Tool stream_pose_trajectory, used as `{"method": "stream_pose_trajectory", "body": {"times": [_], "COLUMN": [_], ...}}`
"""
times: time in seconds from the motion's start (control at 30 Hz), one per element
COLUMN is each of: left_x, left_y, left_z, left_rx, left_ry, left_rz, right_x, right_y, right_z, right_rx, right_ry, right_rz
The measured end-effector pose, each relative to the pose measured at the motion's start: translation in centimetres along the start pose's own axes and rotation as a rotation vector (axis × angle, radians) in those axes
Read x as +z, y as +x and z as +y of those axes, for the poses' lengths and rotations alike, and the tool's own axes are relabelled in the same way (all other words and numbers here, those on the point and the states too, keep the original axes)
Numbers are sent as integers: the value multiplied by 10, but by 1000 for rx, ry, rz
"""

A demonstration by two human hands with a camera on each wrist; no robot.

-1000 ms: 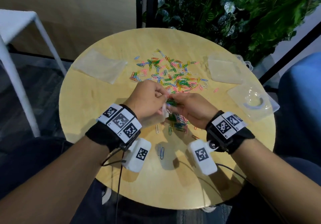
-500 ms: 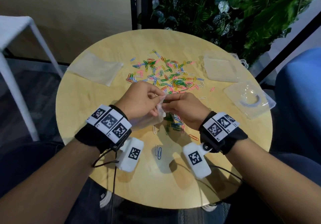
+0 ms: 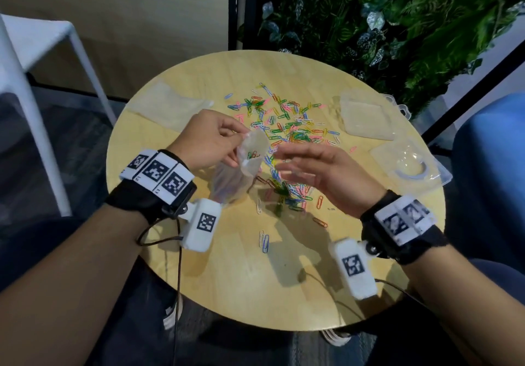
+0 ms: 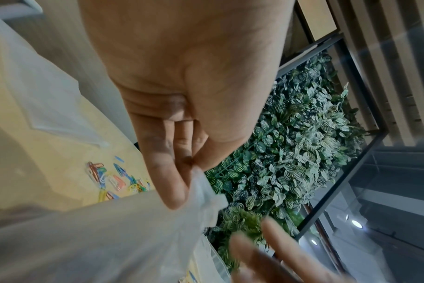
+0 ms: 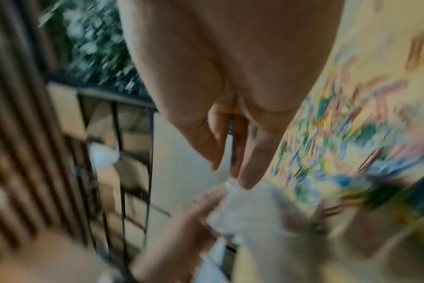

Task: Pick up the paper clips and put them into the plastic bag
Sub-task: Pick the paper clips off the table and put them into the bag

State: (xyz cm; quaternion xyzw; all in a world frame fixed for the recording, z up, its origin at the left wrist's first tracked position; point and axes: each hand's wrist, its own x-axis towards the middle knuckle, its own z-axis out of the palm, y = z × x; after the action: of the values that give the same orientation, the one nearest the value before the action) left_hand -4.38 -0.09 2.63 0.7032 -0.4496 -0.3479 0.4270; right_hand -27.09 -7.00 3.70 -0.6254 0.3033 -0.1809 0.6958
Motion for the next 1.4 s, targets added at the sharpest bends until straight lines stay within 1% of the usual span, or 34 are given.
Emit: {"method": "stream_pose_trajectory", "body": {"times": [0.03,0.1,0.13,0.17,0.2,0.23,0.33,0.4,0.47,0.57,0.63,0.7,0.83,0.93,1.0,1.07,1.13,1.17,1.23,1.3,1.33,1.4], "left_x": [-4,-11,-15,-18,-21,-23,-22,-21,-21,-24,-26,-27,-27,-24,-21,-17,-13,-10,-5,0,2,7], "left_y": [0,0,0,1,1,1,-1,-2,-3,-3,-2,-2,0,1,0,-1,-1,-1,0,0,1,1], "left_z": [-1,-3,-3,-3,-3,-3,-3,-2,-1,-1,-2,-3,-4,-4,-2,-1,0,0,1,2,2,3], "left_rx": [-6,-19,-26,-34,-39,-41,-40,-43,-48,-49,-51,-53,-52,-44,-37,-33,-33,-34,-34,-38,-42,-46], "left_ry": [-5,-12,-14,-16,-18,-17,-9,-11,-13,-10,-2,0,9,6,8,16,27,32,42,43,42,42], "left_rz": [13,41,55,69,81,88,76,68,63,54,50,42,33,10,-6,-21,-40,-49,-67,-88,-96,-109], "right_x": [4,15,21,26,29,28,13,-1,-9,-15,-15,-16,-18,-17,-21,-28,-35,-39,-41,-38,-35,-25], "right_y": [-6,-19,-26,-34,-40,-44,-33,-17,-3,9,13,18,30,32,31,27,23,22,21,21,23,27], "right_z": [10,42,61,78,92,102,108,105,101,94,94,97,93,78,67,51,34,28,15,0,-7,-20], "right_rx": [-79,-285,-373,-429,-457,-485,-626,-635,-571,-430,-315,-243,-278,-216,-159,-110,-29,14,110,179,201,219], "right_ry": [-285,-852,-1081,-1276,-1438,-1564,-1746,-1821,-1883,-1922,-1877,-1825,-1739,-1713,-1600,-1407,-1224,-1096,-669,-231,-102,42], "right_rz": [-75,-314,-437,-520,-550,-545,-476,-418,-367,-266,-199,-172,-148,-109,-43,63,169,217,282,288,280,242]}}
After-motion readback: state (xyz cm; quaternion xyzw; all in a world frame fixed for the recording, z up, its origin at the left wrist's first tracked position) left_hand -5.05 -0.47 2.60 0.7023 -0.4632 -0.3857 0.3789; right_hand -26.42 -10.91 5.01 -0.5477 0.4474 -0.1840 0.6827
